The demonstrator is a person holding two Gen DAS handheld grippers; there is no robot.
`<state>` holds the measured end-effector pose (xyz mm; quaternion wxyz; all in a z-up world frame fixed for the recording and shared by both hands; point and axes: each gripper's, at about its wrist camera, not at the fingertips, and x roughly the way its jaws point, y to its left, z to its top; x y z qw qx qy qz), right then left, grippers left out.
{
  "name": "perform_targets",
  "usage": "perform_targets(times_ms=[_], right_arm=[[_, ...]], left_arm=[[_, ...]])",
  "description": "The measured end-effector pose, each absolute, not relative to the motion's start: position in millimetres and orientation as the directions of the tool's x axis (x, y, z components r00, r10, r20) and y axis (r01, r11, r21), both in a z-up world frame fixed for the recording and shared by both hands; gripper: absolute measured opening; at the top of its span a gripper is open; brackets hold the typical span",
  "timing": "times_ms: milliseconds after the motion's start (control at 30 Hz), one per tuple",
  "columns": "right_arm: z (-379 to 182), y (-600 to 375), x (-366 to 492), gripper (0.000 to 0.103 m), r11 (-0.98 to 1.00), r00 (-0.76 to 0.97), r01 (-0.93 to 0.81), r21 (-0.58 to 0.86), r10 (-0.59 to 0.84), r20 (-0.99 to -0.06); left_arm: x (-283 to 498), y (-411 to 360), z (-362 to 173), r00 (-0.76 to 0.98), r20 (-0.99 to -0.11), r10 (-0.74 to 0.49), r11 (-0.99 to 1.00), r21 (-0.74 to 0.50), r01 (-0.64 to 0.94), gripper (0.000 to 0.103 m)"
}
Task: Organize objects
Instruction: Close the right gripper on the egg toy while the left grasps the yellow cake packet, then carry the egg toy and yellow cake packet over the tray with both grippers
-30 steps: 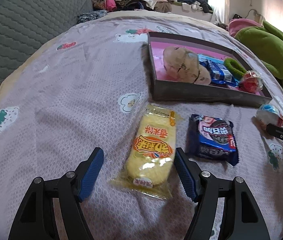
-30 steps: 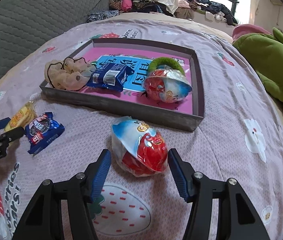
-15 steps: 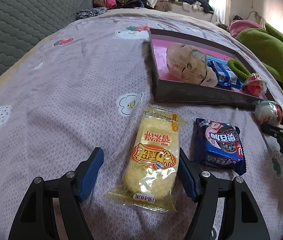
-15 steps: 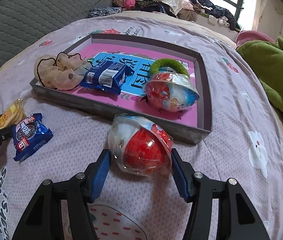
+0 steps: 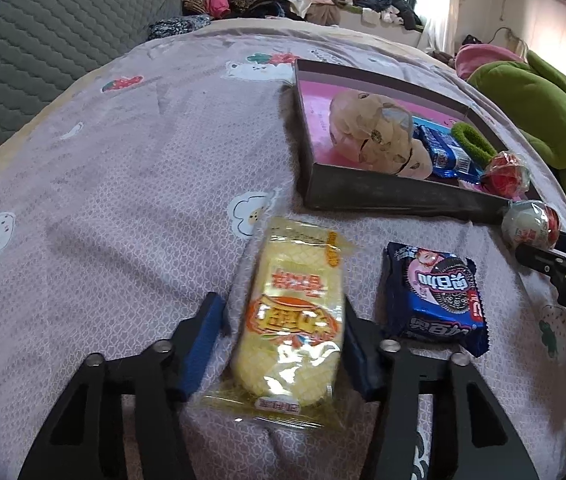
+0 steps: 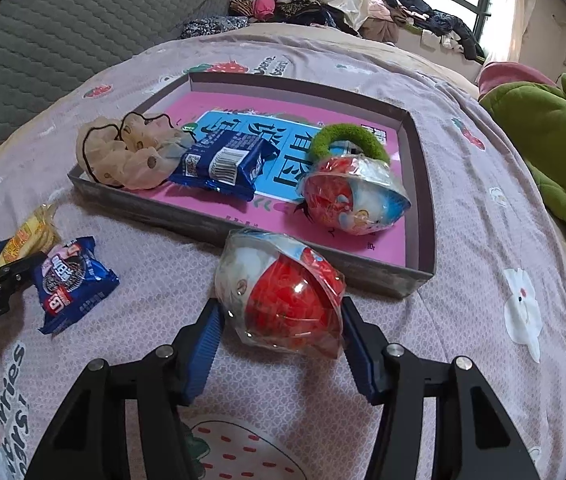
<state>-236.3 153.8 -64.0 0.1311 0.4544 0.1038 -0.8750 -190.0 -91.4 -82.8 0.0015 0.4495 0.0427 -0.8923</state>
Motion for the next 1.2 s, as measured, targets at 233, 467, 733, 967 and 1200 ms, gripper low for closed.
perform_targets(times_ms=[233,467,733,967,1200], right_arm=[[-58.0,158.2,-233.4,0.057,-0.949,-0.560,0.313,-0.036,-0.153,-0.814],[-50.4,160.0,-229.0,0.057,-0.951,-0.570,0.307,-0.024,-0.164,-0.805],[-34.8,161.5,-221.8,0.057,-0.953,-0.590,0.303,-0.013,-0.176,-0.788],[-17.0,165.3,-212.9,0.057,-0.954,-0.608,0.301,-0.001,-0.191,-0.771],[14.0,171.7,-198.9,0.057,-0.953,-0.643,0.303,0.001,-0.205,-0.738]], left_arm=[[-188.6,-88.4,-78.9,-0.604,-0.796,0.031,-0.998,-0.060,0.028,0.043],[-183.5,-83.9,-70.2,-0.624,-0.781,0.033,-0.998,-0.057,0.019,0.042],[-173.5,-77.7,-55.7,-0.657,-0.752,0.042,-0.998,-0.059,0.005,0.041],[-161.3,-61.0,-29.6,-0.695,-0.715,0.071,-0.997,-0.055,-0.045,0.040],[-146.2,-41.3,5.9,-0.734,-0.675,0.076,-0.997,-0.026,-0.079,0.040]])
